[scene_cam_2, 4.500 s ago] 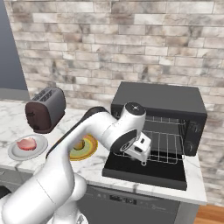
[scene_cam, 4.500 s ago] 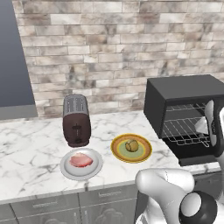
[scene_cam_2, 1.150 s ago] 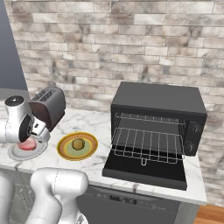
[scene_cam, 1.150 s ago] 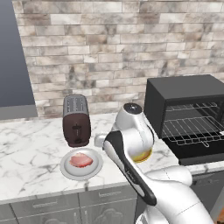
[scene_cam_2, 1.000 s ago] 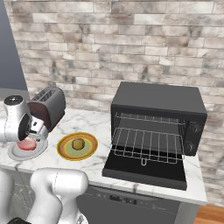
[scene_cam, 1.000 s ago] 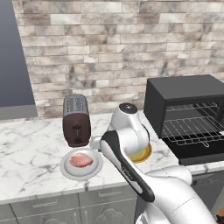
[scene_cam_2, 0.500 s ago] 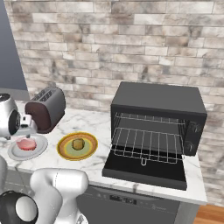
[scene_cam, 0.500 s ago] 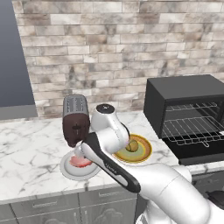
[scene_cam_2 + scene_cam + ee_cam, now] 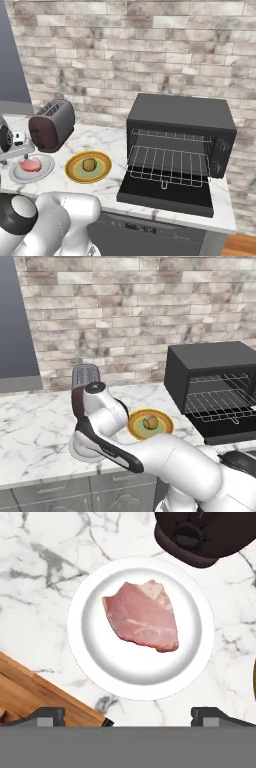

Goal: Open the toaster oven door. Place the bread on the top rack in the toaster oven and place the steak on the bottom rack.

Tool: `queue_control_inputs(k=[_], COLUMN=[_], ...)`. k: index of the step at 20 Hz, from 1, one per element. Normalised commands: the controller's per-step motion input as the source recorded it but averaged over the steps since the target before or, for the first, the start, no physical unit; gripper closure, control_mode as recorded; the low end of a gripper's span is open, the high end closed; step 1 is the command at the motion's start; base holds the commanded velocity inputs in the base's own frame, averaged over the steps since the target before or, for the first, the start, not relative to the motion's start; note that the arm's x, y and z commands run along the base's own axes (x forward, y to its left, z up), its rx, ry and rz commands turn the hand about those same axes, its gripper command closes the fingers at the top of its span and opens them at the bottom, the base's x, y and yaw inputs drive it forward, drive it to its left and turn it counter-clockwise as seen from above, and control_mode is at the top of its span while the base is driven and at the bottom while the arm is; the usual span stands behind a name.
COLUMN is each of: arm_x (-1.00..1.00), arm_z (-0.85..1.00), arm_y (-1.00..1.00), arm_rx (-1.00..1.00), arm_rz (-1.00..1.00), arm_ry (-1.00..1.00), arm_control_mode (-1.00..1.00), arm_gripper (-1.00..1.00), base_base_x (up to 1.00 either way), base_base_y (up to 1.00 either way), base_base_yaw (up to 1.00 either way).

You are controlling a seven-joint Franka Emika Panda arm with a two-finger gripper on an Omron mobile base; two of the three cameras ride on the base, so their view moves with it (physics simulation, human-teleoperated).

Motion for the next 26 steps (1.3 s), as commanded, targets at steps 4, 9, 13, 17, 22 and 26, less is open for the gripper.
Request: queue_control_inputs(k=[4, 9, 13, 17, 22, 26], arm_x=[0.14, 0.0, 0.0, 0.1, 0.36, 0.41], arm_z=[-0.4, -0.22, -0.15, -0.19, -0.14, -0.17], arm_y=[0.14, 0.03, 0.04, 0.0, 0.02, 0.07], arm_rx=[-0.11, -0.02, 0.0, 0.01, 0.04, 0.03], arm_rz=[0.01, 0.01, 0.0, 0.0, 0.0, 0.0], arm_ry=[-0.03, -0.17, -0.12, -0.02, 0.0, 0.0], arm_control_mode=[-1.0, -1.0, -1.0, -1.0, -1.0, -1.0], arm_gripper=[-1.0, -1.0, -1.0, -1.0, -1.0, -1.0], base_base_x=[0.0, 0.0, 0.0, 0.0, 0.0, 0.0], base_base_y=[0.0, 0.0, 0.0, 0.0, 0.0, 0.0], base_base_yaw=[0.0, 0.0, 0.0, 0.0, 0.0, 0.0])
